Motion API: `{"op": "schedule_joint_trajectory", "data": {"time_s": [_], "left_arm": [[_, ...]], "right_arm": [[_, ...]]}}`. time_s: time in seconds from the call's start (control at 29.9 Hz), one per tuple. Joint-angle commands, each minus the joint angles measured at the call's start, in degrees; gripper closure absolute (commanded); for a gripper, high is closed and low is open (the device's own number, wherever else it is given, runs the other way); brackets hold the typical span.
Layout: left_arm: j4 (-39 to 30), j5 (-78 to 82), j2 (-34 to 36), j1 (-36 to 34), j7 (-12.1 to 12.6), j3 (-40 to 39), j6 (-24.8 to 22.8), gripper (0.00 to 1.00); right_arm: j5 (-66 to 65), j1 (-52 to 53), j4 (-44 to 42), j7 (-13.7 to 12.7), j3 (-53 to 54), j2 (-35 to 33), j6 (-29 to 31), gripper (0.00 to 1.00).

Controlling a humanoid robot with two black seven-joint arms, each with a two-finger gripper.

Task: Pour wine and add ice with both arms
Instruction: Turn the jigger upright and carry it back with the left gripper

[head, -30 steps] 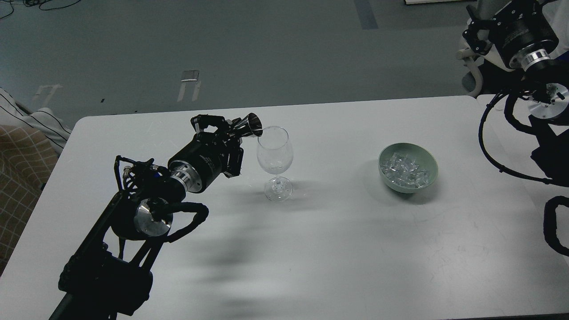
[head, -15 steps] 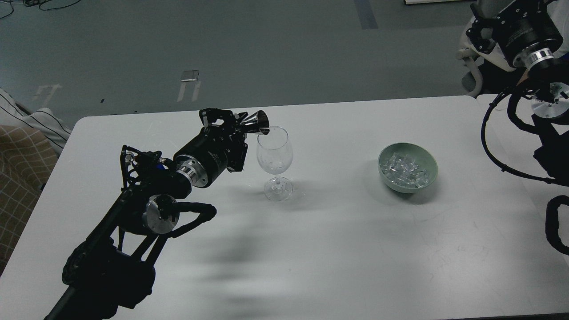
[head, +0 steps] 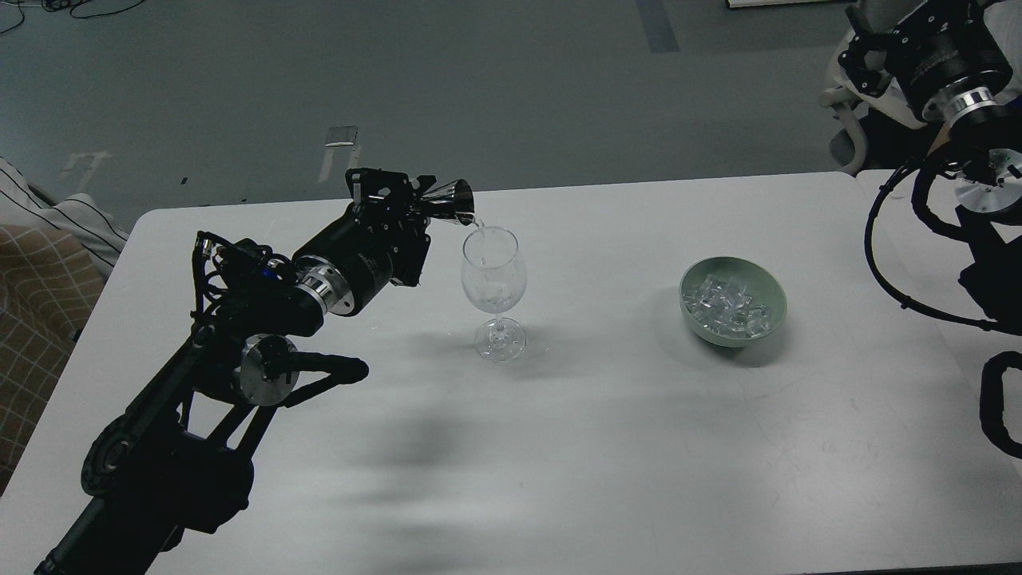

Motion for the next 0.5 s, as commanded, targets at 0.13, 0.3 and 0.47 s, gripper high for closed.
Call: {"op": "schedule_joint_trajectory", "data": {"time_s": [0.13, 0.3, 0.47], "left_arm": [[-0.02, 3.72, 0.89, -0.91, 0.02, -0.18, -2.30, 0.99], [-0.02, 3.72, 2.55, -1.79, 0.02, -0.09, -2.65, 0.99], [-0.11, 3.72, 5.89, -3.37, 0.02, -0.18, -5.99, 1.00]], "right_arm": [[0.00, 0.00, 0.00, 0.00, 0.00, 0.01, 0.09, 0.00], [0.00, -0.18, 0.00, 0.00, 0.00, 0.01, 0.09, 0.00], [0.00, -0.18, 0.00, 0.00, 0.00, -0.08, 0.09, 0.00]]}}
